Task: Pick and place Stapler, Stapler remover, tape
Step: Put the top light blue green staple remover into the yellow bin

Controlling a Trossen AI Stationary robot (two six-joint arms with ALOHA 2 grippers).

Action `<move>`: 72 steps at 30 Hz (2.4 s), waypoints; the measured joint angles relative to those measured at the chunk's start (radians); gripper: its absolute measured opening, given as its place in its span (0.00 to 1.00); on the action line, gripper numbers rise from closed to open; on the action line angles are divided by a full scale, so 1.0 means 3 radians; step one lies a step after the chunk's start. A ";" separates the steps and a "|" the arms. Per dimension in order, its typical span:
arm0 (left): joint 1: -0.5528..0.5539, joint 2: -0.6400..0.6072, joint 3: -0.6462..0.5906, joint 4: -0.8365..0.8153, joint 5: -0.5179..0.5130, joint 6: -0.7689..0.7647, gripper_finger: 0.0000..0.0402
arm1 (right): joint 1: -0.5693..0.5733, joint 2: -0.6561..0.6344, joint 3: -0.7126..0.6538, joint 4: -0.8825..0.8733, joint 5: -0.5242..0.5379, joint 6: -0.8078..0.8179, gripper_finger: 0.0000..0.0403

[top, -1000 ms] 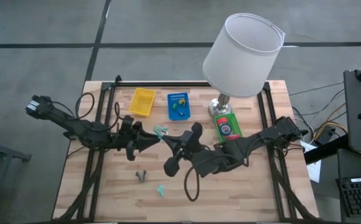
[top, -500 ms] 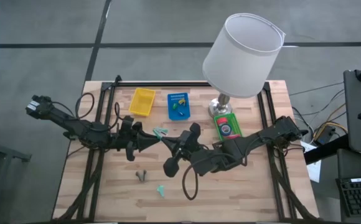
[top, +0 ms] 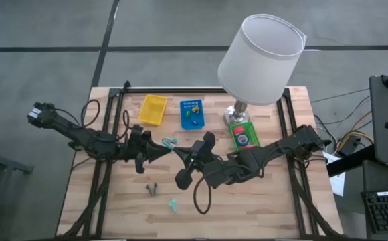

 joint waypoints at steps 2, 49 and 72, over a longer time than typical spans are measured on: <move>0.0001 -0.0027 0.0000 -0.0085 -0.0064 -0.0096 0.01 | 0.0001 -0.0001 0.0002 0.0010 -0.0008 0.0004 0.05; 0.2539 -0.0943 -0.1885 -0.0237 0.0016 -0.2438 0.01 | -0.0001 -0.0491 0.0022 -0.0200 -0.0038 -0.0857 0.28; 0.3310 0.0192 -0.1809 0.0137 0.0898 -0.2579 0.02 | -0.0091 -0.0562 -0.0031 -0.0715 -0.0021 -0.0801 0.18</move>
